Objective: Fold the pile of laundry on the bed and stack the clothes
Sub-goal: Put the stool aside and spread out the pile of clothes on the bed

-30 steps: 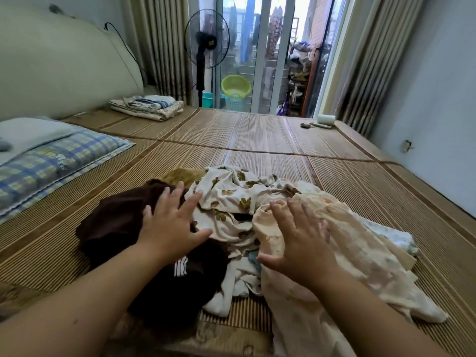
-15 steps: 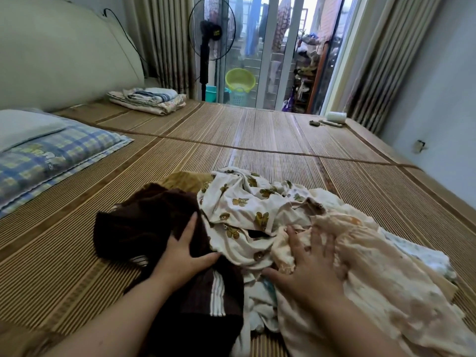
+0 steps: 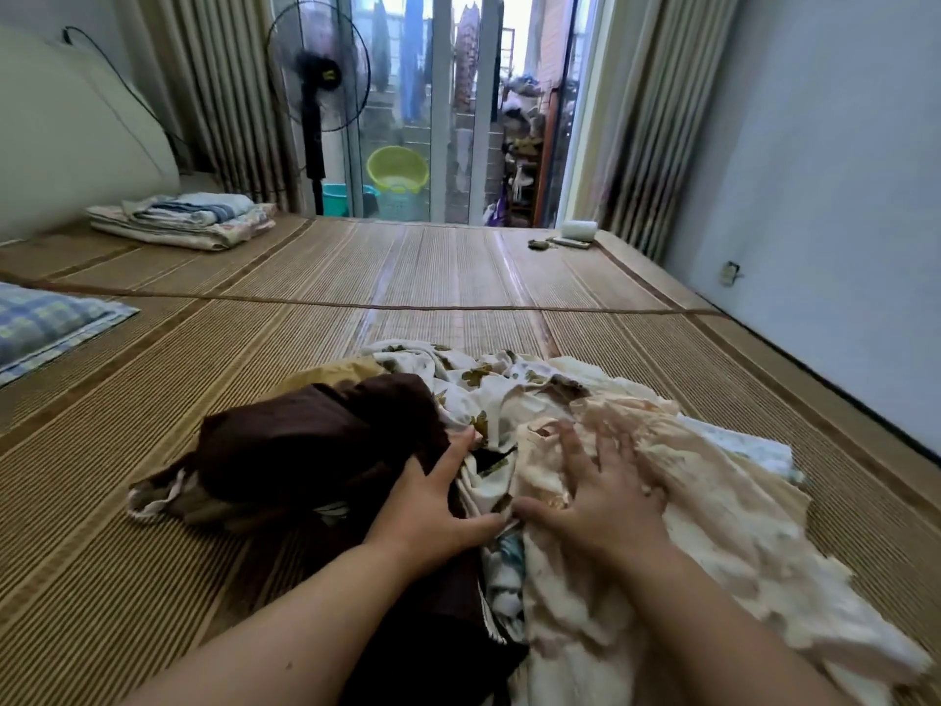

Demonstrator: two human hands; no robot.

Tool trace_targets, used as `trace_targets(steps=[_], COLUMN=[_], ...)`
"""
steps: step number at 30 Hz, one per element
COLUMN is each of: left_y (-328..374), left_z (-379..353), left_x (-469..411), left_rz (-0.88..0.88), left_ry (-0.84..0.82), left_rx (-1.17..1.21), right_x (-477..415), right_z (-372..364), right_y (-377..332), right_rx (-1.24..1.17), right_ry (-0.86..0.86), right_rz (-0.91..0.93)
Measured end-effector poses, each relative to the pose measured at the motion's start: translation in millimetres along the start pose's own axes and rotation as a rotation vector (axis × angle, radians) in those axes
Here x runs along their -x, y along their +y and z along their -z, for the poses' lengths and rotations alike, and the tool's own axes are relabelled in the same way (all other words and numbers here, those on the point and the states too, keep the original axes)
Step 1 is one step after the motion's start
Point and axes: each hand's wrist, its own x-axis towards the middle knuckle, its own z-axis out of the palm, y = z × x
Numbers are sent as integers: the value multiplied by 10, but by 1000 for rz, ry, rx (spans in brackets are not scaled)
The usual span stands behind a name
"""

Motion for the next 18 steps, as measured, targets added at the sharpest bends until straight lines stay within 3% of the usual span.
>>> trace_targets(steps=[18], left_y=[928], left_z=[-1259], left_x=[-1402], left_rz=[-122], left_ry=[-235], left_rx=[-154], right_x=[-857], right_z=[405], right_y=[1476], right_rx=[44], right_ry=[59], right_rz=[-154])
